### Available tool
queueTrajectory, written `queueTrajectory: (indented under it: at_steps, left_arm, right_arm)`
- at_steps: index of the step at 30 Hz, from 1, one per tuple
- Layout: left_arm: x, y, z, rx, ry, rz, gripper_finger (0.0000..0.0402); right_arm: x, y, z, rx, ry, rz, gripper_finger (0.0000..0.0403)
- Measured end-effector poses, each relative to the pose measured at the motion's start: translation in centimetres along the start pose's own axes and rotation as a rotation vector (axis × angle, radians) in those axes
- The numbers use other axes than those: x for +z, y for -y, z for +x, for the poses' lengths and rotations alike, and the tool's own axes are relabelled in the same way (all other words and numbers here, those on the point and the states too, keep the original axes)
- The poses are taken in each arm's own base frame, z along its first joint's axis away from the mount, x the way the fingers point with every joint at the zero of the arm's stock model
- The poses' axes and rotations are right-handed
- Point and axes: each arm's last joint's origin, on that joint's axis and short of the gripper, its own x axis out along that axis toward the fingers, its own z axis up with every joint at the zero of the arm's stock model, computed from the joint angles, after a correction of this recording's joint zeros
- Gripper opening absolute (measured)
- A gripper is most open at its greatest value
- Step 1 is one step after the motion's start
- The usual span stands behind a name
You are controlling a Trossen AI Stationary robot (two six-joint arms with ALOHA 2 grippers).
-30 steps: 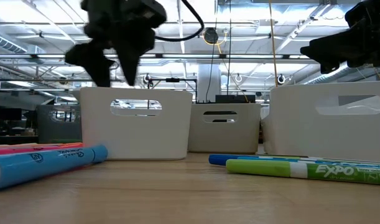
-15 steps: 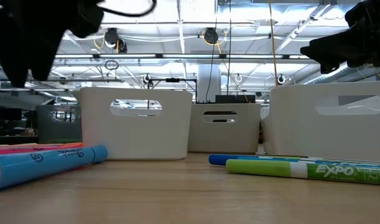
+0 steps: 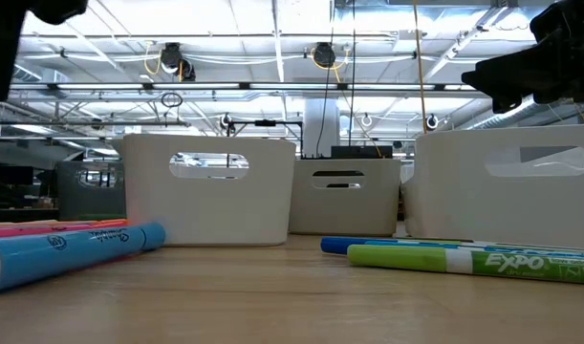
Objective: Pick & Place Markers
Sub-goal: Put the green highlighter into the left white bin
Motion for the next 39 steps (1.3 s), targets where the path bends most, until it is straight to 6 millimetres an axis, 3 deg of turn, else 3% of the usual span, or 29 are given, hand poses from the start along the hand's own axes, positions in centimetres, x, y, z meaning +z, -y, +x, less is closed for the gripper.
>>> queueTrajectory:
  at_steps: [16,25,30,34,39]
  left_arm:
    - [-2.1,1.0,7.0,0.198,-0.194,0.148,0.0241]
    - [-1.9,1.6,9.1,0.235,-0.200,0.169,0.0241]
    - [-2.0,1.8,9.3,0.200,-0.200,0.191,0.0238]
    - [-2.0,1.9,9.4,0.195,-0.200,0.190,0.0206]
    - [-2.0,2.0,9.5,0.187,-0.183,0.202,0.0127]
  right_arm:
    - [0.0,0.0,0.0,0.000,0.000,0.000,0.0141]
    - [0.0,0.0,0.0,0.000,0.000,0.000,0.0141]
    - [0.0,0.0,0.0,0.000,0.000,0.000,0.0141]
    - [0.0,0.0,0.0,0.000,0.000,0.000,0.0141]
    - [0.0,0.0,0.0,0.000,0.000,0.000,0.0141]
